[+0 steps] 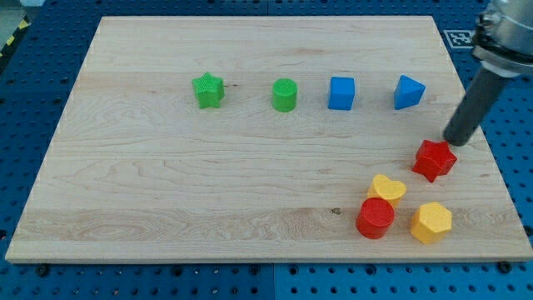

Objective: Push the yellow hexagon closer to the yellow heart

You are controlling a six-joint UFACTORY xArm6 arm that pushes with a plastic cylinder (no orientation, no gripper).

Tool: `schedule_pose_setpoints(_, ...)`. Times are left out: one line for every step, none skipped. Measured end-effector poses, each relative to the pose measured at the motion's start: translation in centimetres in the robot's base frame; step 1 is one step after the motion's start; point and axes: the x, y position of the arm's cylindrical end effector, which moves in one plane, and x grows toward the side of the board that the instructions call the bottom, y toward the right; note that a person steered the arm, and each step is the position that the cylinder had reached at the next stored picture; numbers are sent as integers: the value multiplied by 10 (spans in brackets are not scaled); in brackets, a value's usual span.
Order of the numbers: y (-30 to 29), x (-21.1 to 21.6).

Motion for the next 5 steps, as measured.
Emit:
schedule_pose_setpoints(19, 25)
schedule_pose_setpoints(15, 77)
schedule_pose_setpoints(-1, 131)
schedule_pose_setpoints(-24, 151)
schedule_pose_setpoints(-74, 153)
